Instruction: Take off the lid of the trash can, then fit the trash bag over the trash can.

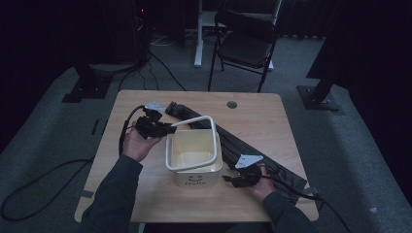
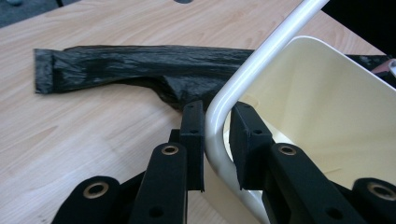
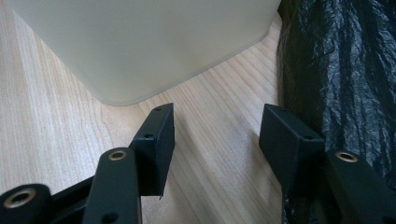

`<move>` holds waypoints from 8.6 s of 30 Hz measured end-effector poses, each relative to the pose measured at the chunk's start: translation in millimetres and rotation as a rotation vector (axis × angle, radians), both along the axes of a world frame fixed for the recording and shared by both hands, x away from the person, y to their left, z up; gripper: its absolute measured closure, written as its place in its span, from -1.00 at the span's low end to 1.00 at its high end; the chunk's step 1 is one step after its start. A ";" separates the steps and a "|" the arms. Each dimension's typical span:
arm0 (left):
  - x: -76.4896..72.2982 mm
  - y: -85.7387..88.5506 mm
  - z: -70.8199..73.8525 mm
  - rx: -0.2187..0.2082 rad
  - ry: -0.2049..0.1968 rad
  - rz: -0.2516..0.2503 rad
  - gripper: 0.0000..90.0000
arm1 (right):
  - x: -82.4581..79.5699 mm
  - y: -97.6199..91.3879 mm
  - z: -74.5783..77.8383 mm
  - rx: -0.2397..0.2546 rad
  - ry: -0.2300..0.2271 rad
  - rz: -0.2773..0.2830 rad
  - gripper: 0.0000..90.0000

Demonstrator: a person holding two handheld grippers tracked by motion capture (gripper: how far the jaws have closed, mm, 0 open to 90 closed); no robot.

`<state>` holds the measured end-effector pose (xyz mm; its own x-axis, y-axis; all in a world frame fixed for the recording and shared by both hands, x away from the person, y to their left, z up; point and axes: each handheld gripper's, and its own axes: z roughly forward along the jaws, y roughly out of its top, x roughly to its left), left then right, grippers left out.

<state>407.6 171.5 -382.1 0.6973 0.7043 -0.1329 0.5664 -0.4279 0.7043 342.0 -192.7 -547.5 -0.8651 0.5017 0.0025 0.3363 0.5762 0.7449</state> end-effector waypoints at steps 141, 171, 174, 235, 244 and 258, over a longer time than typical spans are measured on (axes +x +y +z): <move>-3.3 133.6 -125.8 0.284 -0.018 0.350 0.33 | 0.1 -0.3 -0.6 0.005 0.000 0.003 0.00; -23.4 86.3 -89.9 0.207 -0.110 0.262 0.26 | 0.1 -0.2 -0.5 0.004 -0.001 0.002 -0.01; -27.3 82.1 -90.9 0.187 -0.108 0.254 0.26 | 0.0 -0.1 -0.5 0.004 -0.001 0.002 -0.01; -61.8 16.8 -106.6 0.242 -0.141 0.038 0.21 | 7.1 -30.4 33.1 0.052 -0.011 -0.137 -0.07; -61.7 14.6 -107.9 0.251 -0.140 0.029 0.21 | 11.0 -43.1 35.0 0.051 -0.004 -0.196 -0.17; -61.1 15.1 -108.6 0.252 -0.137 0.032 0.21 | 14.4 -42.4 34.0 0.019 0.006 -0.230 -0.40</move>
<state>346.5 186.6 -490.7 0.6737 0.7251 0.1431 0.4891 -0.5826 0.6492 356.4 -235.0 -513.5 -0.7277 0.6856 0.0184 0.4616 0.4697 0.7525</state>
